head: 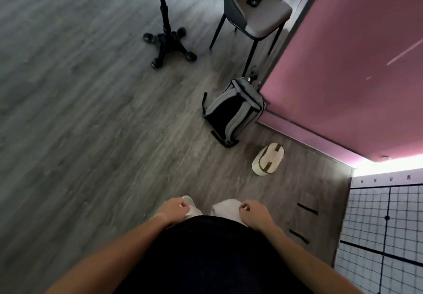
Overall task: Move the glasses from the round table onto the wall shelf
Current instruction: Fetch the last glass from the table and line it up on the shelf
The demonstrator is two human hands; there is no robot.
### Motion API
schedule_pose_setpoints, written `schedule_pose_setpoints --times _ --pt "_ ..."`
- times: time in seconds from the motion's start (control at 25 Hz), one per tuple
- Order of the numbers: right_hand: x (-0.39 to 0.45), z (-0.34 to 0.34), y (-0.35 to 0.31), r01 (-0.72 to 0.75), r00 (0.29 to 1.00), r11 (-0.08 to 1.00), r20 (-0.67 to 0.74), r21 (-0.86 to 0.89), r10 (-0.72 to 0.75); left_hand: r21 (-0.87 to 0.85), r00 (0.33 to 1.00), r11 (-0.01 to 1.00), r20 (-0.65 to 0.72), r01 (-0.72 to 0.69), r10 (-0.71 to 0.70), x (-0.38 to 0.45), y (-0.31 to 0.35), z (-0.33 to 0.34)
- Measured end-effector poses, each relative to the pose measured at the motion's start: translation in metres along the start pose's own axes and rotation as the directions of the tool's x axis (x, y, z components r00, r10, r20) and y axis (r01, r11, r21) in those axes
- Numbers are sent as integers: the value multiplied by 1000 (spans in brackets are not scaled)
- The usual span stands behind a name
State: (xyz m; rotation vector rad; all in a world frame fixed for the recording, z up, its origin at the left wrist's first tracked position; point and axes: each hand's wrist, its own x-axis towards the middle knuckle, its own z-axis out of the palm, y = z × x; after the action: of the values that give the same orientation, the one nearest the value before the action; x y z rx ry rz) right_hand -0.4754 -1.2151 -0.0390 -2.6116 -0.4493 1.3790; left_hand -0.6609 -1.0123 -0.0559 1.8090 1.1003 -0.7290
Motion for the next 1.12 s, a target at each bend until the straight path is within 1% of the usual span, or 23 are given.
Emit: schedule_pose_setpoints --times 0.04,0.08,0.16,0.24,0.28,0.32,0.4,0.44,0.52,0.6,0.68,0.76,0.84,0.92,0.96,1.0,1.12 --pt "9 -11 -15 17 999 1000 -31 19 -17 15 1000 1000 4 6 -6 7 5 -9" --pt "19 -20 -27 27 999 999 -30 36 -26 24 1000 1000 16 11 -11 14 9 -15" --pt "37 -32 -48 30 999 999 42 25 -31 32 998 999 54 20 -21 28 16 -27" --pt "56 -44 -64 38 992 998 119 -42 -33 21 997 999 74 28 -30 45 23 -45" --pt "70 -53 -72 51 991 996 130 -79 -40 -1 996 999 74 50 -50 55 28 -56" --pt "84 -65 -82 64 992 993 117 -97 -53 -23 995 997 68 72 -70 66 34 -69" --pt "117 -94 -106 88 993 994 85 -68 -82 -45 992 993 63 109 -106 87 48 -92" --pt "138 -113 -119 109 991 993 78 -49 -105 -28 992 994 75 101 -99 102 60 -105" --pt "165 -145 -148 144 984 989 109 -34 -139 28 991 997 110 70 -72 121 78 -128" --pt "193 -182 -173 199 970 980 145 -29 -193 15 995 998 75 64 -65 141 108 -157" --pt "216 -216 -194 231 963 972 150 -38 -223 -27 997 997 -27 77 -78 158 141 -184" --pt "236 -238 -210 231 962 970 167 -81 -216 -74 988 995 -136 68 -77 177 173 -208" --pt "253 -247 -222 240 954 959 217 -153 -205 -83 977 995 -202 57 -73 191 198 -228" --pt "266 -251 -231 257 931 941 315 -219 -181 -110 977 992 -201 56 -77 204 213 -244" --pt "274 -256 -236 269 917 932 361 -242 -170 -149 980 987 -180 58 -85 211 218 -252" --pt "283 -263 -244 268 912 929 378 -255 -159 -185 984 980 -149 66 -94 218 222 -261" --pt "317 -289 -267 241 932 939 329 -243 -154 -195 990 977 -94 83 -103 244 228 -288"
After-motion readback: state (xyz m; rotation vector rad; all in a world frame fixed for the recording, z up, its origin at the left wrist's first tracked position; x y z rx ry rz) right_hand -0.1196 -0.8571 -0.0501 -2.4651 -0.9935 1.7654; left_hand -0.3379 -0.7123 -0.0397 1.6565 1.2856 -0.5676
